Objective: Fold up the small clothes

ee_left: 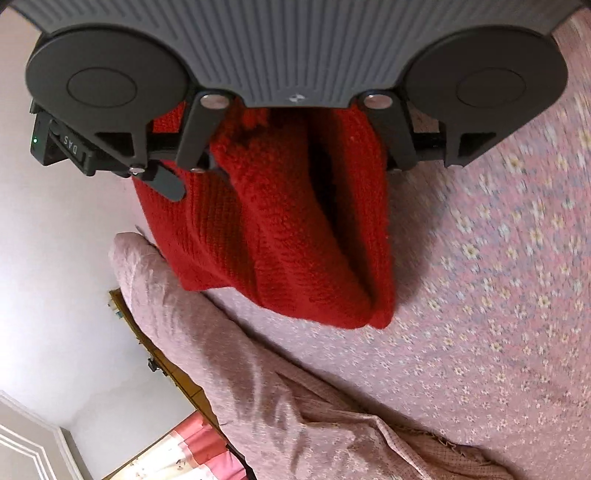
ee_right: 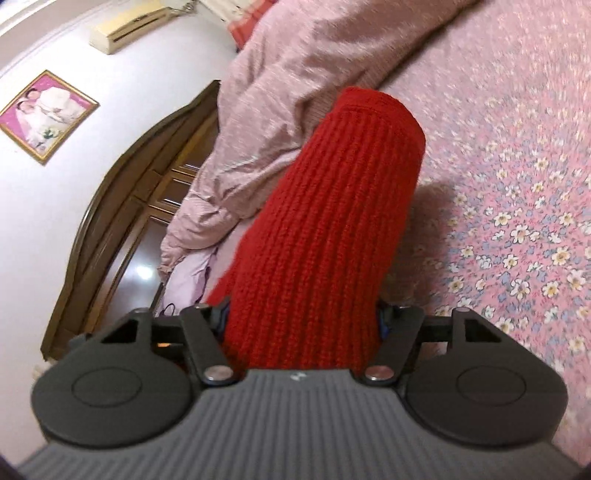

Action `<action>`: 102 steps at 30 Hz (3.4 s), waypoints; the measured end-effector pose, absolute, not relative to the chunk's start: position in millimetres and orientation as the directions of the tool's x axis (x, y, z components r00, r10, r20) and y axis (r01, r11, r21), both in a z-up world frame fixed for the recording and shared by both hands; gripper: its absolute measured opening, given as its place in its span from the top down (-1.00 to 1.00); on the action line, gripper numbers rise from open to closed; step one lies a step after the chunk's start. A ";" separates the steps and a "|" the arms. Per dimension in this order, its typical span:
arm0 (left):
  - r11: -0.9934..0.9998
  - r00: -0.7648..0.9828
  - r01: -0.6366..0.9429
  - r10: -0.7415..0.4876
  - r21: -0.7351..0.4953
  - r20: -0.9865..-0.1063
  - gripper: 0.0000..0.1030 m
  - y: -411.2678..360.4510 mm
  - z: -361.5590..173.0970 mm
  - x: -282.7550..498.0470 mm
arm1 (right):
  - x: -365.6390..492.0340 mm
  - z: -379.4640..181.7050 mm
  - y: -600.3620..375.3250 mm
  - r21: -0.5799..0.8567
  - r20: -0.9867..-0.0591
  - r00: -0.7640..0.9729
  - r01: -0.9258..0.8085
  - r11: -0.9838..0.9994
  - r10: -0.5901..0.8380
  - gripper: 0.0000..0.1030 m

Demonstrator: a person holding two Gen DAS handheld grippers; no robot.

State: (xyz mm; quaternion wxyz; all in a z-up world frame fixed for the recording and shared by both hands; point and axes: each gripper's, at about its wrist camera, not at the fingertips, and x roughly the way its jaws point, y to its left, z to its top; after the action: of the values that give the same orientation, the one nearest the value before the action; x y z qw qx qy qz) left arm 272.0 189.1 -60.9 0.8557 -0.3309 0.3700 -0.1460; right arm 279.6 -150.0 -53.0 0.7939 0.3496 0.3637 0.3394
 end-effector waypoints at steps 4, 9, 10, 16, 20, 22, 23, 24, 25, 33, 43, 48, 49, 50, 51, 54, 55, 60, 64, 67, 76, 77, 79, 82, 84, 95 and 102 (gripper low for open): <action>0.716 0.693 0.015 -0.510 -0.698 -0.509 -0.30 178.1 -49.5 245.3 | 258.3 -36.8 -165.9 0.809 -0.321 0.502 -0.296 0.508 0.803 -0.34; 0.721 0.714 0.062 -0.516 -0.691 -0.474 -0.29 150.3 -27.2 202.3 | 229.3 -16.6 -190.4 0.812 -0.295 0.491 -0.323 0.486 0.820 -0.34; 0.716 0.710 0.073 -0.526 -0.694 -0.468 -0.29 143.7 -24.1 194.0 | 222.3 -13.3 -197.4 0.813 -0.289 0.491 -0.327 0.482 0.822 -0.34; 0.718 0.680 0.140 -0.570 -0.682 -0.460 -0.29 102.8 -20.9 159.9 | 179.3 -5.6 -238.5 0.804 -0.297 0.509 -0.323 0.499 0.808 -0.34; 0.746 0.652 0.158 -0.571 -0.647 -0.499 -0.29 79.5 -37.0 150.4 | 166.0 -16.5 -255.3 0.778 -0.341 0.524 -0.308 0.547 0.780 -0.35; 0.769 0.640 0.144 -0.552 -0.622 -0.535 -0.29 71.7 -47.0 148.1 | 165.6 -27.4 -259.8 0.776 -0.365 0.518 -0.290 0.560 0.774 -0.35; 0.783 0.632 0.136 -0.540 -0.607 -0.555 -0.29 69.9 -53.4 144.1 | 166.4 -34.9 -260.9 0.774 -0.381 0.512 -0.279 0.569 0.770 -0.35; 0.793 0.625 0.127 -0.531 -0.596 -0.573 -0.29 67.4 -58.7 142.8 | 165.9 -41.2 -261.7 0.765 -0.401 0.511 -0.269 0.585 0.760 -0.35; 0.798 0.617 0.117 -0.525 -0.591 -0.586 -0.29 65.3 -64.7 142.2 | 166.9 -48.5 -261.2 0.750 -0.428 0.510 -0.260 0.608 0.746 -0.36; 0.826 0.623 0.120 -0.495 -0.551 -0.606 -0.30 58.7 -68.7 138.7 | 163.3 -78.4 -263.3 0.714 -0.482 0.540 -0.215 0.667 0.690 -0.60; 0.913 0.683 0.111 -0.356 -0.391 -0.638 -0.30 54.1 -34.0 115.6 | 124.3 -47.2 -276.5 0.607 -0.489 0.658 -0.215 0.765 0.573 -0.59; 0.944 0.668 0.075 -0.287 -0.322 -0.687 -0.31 45.2 -40.6 116.7 | 99.4 -41.6 -278.3 0.550 -0.503 0.685 -0.216 0.807 0.527 -0.59; 0.943 0.663 0.067 -0.285 -0.325 -0.692 -0.32 44.4 -44.6 118.8 | 98.1 -42.8 -276.4 0.535 -0.510 0.685 -0.222 0.815 0.521 -0.59; 0.941 0.665 0.063 -0.288 -0.332 -0.689 -0.33 45.3 -48.0 119.8 | 98.1 -45.3 -274.6 0.522 -0.517 0.683 -0.226 0.823 0.516 -0.59; 0.940 0.668 0.061 -0.289 -0.336 -0.686 -0.34 46.2 -50.9 120.4 | 98.9 -48.2 -273.3 0.519 -0.523 0.681 -0.222 0.825 0.512 -0.59; 0.938 0.672 0.045 -0.284 -0.344 -0.684 -0.40 49.8 -57.0 121.0 | 104.8 -62.7 -268.2 0.550 -0.527 0.672 -0.197 0.811 0.521 -0.59; 0.938 0.672 0.041 -0.280 -0.343 -0.686 -0.40 50.5 -57.1 120.0 | 106.5 -68.0 -268.2 0.568 -0.524 0.670 -0.185 0.802 0.526 -0.59; 0.963 0.693 0.048 -0.224 -0.266 -0.685 -0.40 41.2 -43.0 111.7 | 98.4 -62.8 -265.8 0.574 -0.514 0.690 -0.165 0.802 0.510 -0.60; 0.976 0.705 0.065 -0.192 -0.207 -0.683 -0.40 30.9 -27.2 98.9 | 84.5 -42.9 -264.1 0.530 -0.502 0.722 -0.179 0.829 0.477 -0.61; 0.980 0.713 0.078 -0.184 -0.184 -0.676 -0.40 22.6 -17.1 84.2 | 68.0 -28.6 -262.2 0.484 -0.482 0.746 -0.211 0.849 0.460 -0.60; 0.992 0.730 0.028 -0.104 -0.123 -0.676 -0.50 2.6 -8.7 42.2 | 24.6 -4.9 -249.5 0.395 -0.483 0.779 -0.215 0.893 0.401 -0.60; 0.993 0.728 0.019 -0.092 -0.114 -0.680 -0.55 1.3 -9.0 39.2 | 19.7 -3.8 -246.9 0.378 -0.485 0.780 -0.222 0.899 0.396 -0.60; 0.995 0.728 0.008 -0.075 -0.101 -0.682 -0.57 -2.4 -9.9 32.7 | 11.9 -2.8 -243.4 0.355 -0.488 0.784 -0.222 0.908 0.383 -0.60; 0.996 0.717 0.002 -0.065 -0.090 -0.694 -0.60 -6.8 -13.7 25.7 | 4.0 -2.7 -240.2 0.331 -0.495 0.787 -0.222 0.917 0.369 -0.60; 0.996 0.708 -0.004 -0.057 -0.084 -0.704 -0.60 -9.8 -17.9 23.5 | 0.7 -5.9 -237.8 0.317 -0.503 0.789 -0.210 0.925 0.352 -0.60; 0.999 0.663 -0.010 -0.019 -0.034 -0.748 -0.61 -25.9 -42.0 22.2 | -5.6 -36.5 -231.1 0.297 -0.573 0.763 -0.145 0.944 0.298 -0.60; 0.999 0.650 -0.035 -0.002 -0.032 -0.760 -0.61 -22.4 -48.4 23.6 | -6.9 -44.5 -229.4 0.304 -0.602 0.743 -0.126 0.944 0.292 -0.60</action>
State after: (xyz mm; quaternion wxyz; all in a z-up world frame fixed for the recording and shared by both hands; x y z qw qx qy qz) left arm 23.6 -22.4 -48.4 0.9079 -0.0219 0.4185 0.0091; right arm -6.9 -229.4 -44.5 0.9254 0.1224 0.3404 0.1130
